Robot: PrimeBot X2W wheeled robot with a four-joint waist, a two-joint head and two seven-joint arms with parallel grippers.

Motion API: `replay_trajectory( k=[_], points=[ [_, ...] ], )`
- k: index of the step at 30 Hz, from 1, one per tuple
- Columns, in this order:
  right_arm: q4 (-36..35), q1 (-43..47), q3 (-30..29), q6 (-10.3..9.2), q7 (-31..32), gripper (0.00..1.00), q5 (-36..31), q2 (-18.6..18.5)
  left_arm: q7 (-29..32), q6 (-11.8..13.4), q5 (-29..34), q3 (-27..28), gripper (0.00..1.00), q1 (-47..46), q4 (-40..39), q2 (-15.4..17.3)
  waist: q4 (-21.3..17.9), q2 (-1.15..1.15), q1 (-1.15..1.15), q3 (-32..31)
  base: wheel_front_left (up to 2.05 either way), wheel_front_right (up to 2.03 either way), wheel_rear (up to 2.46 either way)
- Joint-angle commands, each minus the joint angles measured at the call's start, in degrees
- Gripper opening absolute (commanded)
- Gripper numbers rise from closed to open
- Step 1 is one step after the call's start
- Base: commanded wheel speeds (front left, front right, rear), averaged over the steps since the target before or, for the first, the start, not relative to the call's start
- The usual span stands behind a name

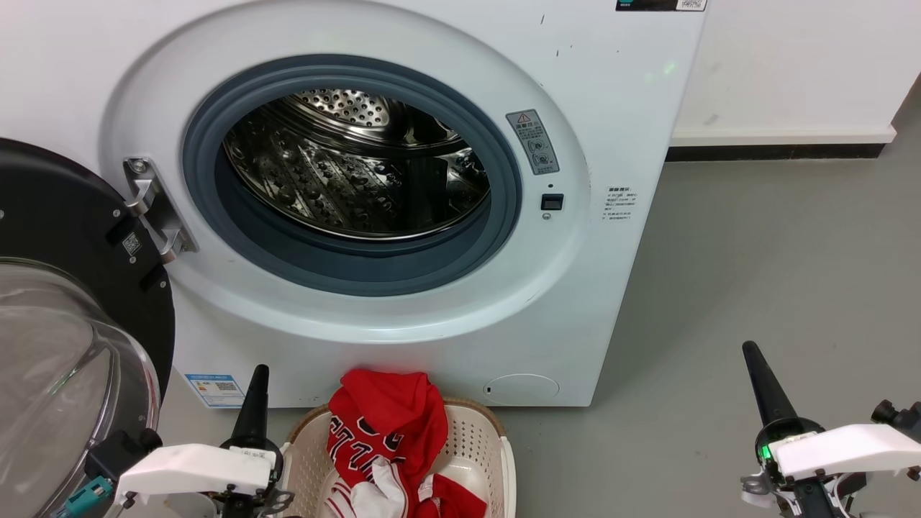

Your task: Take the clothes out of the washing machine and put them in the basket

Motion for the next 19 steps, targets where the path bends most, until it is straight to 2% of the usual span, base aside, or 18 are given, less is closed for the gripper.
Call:
replay_trajectory(
  k=[1,19],
  points=[
    [-0.18,-1.49,-0.26,0.01,0.25,0.00,1.63,-0.34,0.33,-0.57,-1.52,0.40,0.00,-1.51,-0.13,0.21,0.03,0.00,0.00,0.02,0.00,0.00,0.00],
    [1.17,-2.59,-1.35,0.01,1.64,0.00,11.48,-0.22,2.51,-1.58,-11.48,1.57,0.00,-2.71,1.53,0.08,0.41,0.00,0.00,0.33,0.00,0.00,0.00]
  ],
)
